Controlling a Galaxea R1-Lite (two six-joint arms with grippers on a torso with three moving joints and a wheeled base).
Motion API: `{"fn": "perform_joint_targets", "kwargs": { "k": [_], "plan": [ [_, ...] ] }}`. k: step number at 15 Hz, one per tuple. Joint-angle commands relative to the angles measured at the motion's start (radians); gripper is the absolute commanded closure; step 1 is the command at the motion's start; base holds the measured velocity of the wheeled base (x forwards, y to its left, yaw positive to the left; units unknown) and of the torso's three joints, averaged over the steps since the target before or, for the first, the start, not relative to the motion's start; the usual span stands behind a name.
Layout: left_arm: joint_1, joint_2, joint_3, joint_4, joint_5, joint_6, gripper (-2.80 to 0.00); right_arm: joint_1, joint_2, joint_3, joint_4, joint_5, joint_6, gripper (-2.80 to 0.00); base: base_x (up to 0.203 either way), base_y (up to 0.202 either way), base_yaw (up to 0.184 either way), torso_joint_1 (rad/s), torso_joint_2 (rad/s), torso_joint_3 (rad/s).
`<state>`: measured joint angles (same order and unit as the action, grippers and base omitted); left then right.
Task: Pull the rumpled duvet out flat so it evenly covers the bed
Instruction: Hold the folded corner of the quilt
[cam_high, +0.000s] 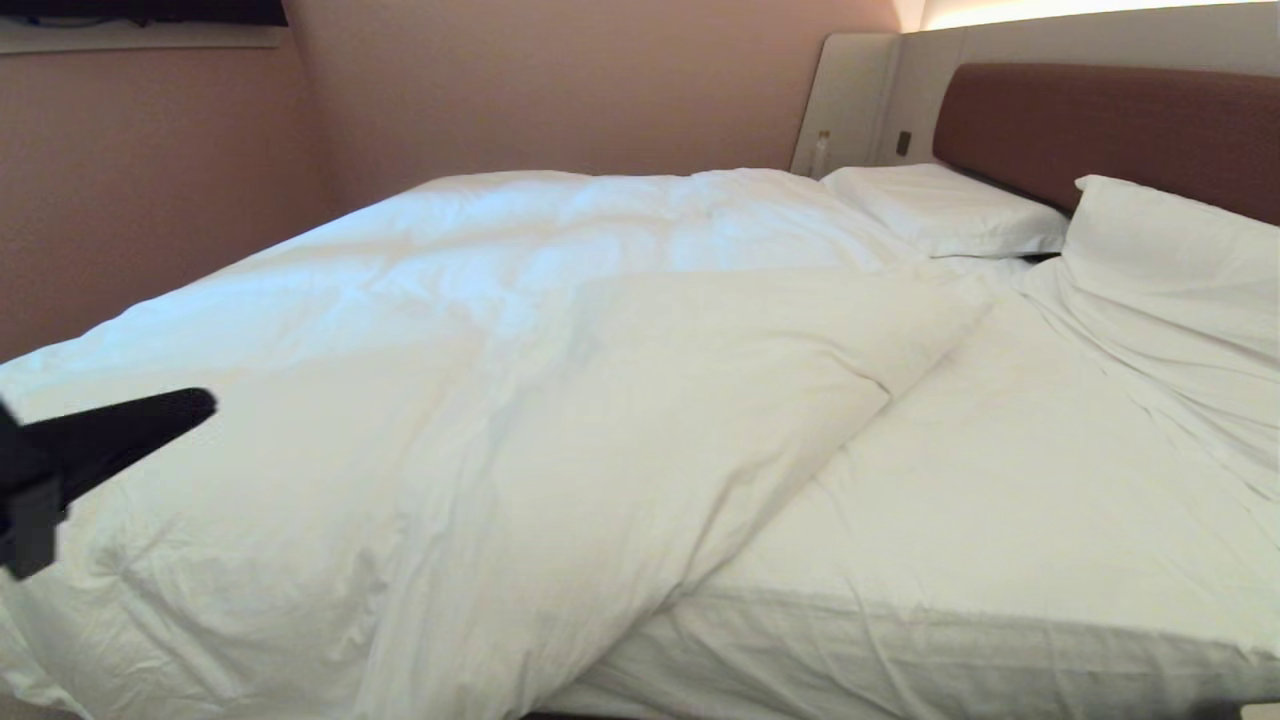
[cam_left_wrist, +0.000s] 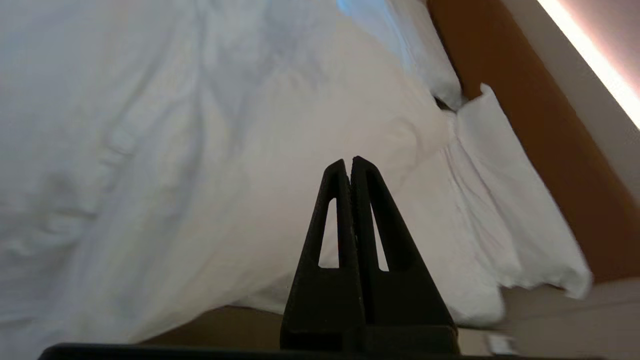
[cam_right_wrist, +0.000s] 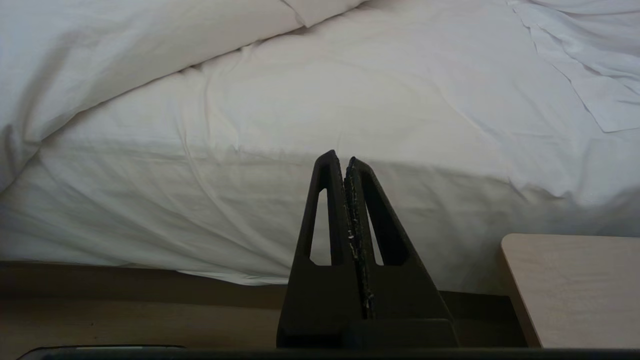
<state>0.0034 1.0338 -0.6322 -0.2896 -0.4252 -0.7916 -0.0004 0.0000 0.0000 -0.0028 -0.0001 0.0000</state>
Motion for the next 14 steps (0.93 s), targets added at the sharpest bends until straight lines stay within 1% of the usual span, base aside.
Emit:
{"fn": "perform_joint_targets", "kwargs": {
  "k": [1,3,6,8,10,12,13,14],
  "plan": [
    [-0.01,0.298,-0.066,-0.039,-0.053,-0.049,0.0,0.0,0.0,0.0,0.0,0.0,0.0,0.0,0.0,0.0,0.0,0.0,0.0,0.0],
    [-0.05,0.524,-0.211,-0.083,-0.112,-0.133,0.0,0.0,0.0,0.0,0.0,0.0,0.0,0.0,0.0,0.0,0.0,0.0,0.0,0.0],
    [-0.135,0.81,-0.487,-0.121,-0.18,-0.232,0.0,0.0,0.0,0.0,0.0,0.0,0.0,0.0,0.0,0.0,0.0,0.0,0.0,0.0],
    [-0.177,0.966,-0.678,-0.132,-0.211,-0.297,0.0,0.0,0.0,0.0,0.0,0.0,0.0,0.0,0.0,0.0,0.0,0.0,0.0,0.0],
    [-0.213,1.087,-0.831,-0.138,-0.229,-0.364,0.0,0.0,0.0,0.0,0.0,0.0,0.0,0.0,0.0,0.0,0.0,0.0,0.0,0.0],
    [-0.232,1.146,-0.903,-0.142,-0.236,-0.423,0.0,0.0,0.0,0.0,0.0,0.0,0.0,0.0,0.0,0.0,0.0,0.0,0.0,0.0],
    [-0.233,1.157,-0.909,-0.151,-0.231,-0.446,0.0,0.0,0.0,0.0,0.0,0.0,0.0,0.0,0.0,0.0,0.0,0.0,0.0,0.0],
    [-0.233,1.157,-0.907,-0.158,-0.23,-0.451,0.0,0.0,0.0,0.0,0.0,0.0,0.0,0.0,0.0,0.0,0.0,0.0,0.0,0.0]
  ]
}}
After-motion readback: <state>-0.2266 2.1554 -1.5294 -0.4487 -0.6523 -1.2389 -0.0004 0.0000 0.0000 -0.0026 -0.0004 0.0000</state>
